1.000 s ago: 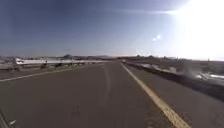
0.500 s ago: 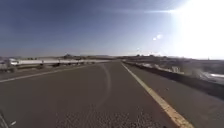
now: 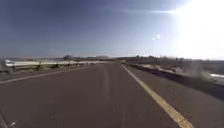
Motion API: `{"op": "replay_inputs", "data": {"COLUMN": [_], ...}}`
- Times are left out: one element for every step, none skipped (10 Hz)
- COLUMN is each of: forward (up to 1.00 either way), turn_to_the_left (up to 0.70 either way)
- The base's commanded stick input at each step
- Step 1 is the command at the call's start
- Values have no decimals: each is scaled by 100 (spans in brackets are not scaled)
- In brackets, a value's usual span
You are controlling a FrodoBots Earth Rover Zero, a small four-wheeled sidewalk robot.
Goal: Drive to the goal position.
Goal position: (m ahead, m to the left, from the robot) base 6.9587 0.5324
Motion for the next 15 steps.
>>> {"op": "replay_inputs", "data": {"forward": [70, 70, 70, 70, 70, 70, 70, 70, 70, 70, 70, 70, 70, 70, 70], "turn_to_the_left": [0, 0, 0, 0, 0, 0, 0, 0, 0, 0, 0, 0, 0, 0, -15]}}
